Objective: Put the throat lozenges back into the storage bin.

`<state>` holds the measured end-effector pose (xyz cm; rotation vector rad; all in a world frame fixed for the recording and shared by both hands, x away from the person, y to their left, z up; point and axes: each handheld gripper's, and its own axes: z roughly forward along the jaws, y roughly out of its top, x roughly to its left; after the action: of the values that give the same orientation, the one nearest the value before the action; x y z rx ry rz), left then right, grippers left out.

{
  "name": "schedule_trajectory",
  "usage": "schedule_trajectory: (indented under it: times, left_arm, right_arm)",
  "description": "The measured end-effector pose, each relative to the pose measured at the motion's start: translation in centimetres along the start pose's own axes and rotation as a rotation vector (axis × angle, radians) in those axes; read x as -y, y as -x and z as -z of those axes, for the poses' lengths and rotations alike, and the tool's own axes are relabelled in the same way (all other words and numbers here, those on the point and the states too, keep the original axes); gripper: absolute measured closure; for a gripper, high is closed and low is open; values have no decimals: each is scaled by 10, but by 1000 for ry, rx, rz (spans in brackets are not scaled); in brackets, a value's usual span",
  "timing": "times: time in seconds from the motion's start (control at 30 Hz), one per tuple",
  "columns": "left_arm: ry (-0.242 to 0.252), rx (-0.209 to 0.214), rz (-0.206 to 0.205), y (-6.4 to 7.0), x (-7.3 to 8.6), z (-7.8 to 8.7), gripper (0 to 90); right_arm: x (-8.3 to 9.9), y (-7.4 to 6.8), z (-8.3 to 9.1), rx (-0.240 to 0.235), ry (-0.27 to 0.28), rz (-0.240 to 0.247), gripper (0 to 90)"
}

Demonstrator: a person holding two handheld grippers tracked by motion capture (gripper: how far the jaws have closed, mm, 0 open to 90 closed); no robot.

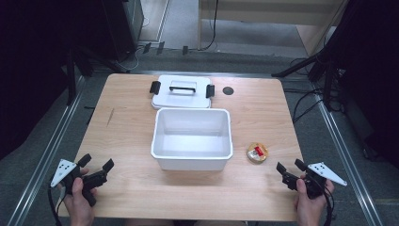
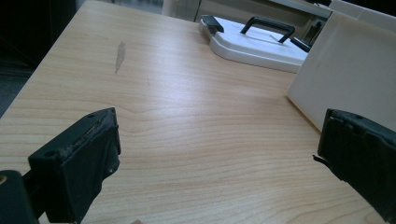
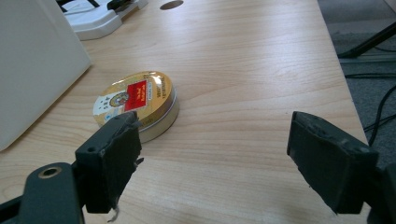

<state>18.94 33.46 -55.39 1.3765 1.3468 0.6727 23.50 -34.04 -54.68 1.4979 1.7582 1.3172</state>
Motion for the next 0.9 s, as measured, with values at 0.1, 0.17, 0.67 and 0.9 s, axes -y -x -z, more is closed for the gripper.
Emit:
schedule_trajectory:
  times: [0.1, 0.17, 0.67, 0.9]
  left_arm:
    - [-4, -1, -6, 1, 0, 0, 0]
    - [-8, 1, -6, 0, 0, -1, 0]
    - [-45, -42, -37, 5, -1, -4, 0]
    - [-57, -45, -40, 6, -2, -6, 0]
  right_arm:
    - [0, -1, 0, 2, 0, 11, 184]
    - [0, -2, -1, -4, -11, 17, 188]
    - [-10, -4, -1, -7, -160, 58, 205]
    - [-22, -11, -7, -9, -279, 93, 138]
